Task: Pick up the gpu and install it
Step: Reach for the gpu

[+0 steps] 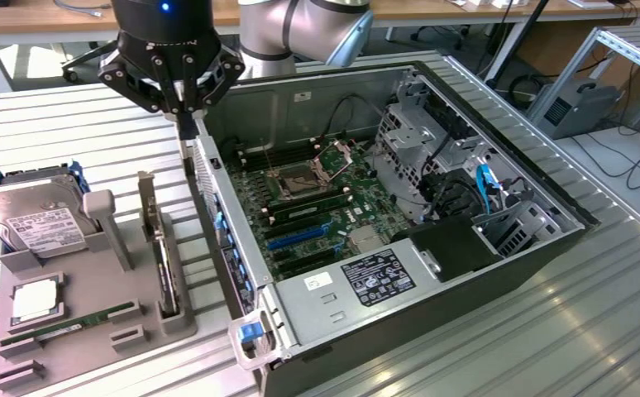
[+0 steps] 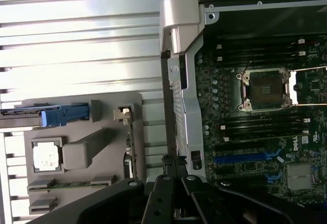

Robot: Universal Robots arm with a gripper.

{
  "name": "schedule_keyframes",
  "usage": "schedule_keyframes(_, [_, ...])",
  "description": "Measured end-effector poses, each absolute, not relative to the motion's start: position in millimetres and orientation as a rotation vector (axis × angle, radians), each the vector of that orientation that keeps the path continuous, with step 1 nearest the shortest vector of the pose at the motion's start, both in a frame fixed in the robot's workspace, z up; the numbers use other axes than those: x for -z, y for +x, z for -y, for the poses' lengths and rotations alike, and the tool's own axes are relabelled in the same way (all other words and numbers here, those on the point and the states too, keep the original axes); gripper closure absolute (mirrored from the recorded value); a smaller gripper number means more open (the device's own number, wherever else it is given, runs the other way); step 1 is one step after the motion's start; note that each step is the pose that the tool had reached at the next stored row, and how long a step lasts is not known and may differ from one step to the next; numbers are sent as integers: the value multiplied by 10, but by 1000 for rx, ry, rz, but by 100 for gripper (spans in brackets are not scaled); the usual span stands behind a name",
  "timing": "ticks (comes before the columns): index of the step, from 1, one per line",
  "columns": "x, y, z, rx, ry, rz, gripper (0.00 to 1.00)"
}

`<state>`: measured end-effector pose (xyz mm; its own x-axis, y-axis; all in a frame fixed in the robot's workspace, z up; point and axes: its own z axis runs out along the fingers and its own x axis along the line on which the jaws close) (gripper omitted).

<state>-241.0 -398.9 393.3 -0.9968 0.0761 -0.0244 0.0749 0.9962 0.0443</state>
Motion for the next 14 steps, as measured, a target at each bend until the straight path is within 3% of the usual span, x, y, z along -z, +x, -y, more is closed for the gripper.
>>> schedule_keyframes(14, [-3933,-2478,3989,-68,118,-3112,89])
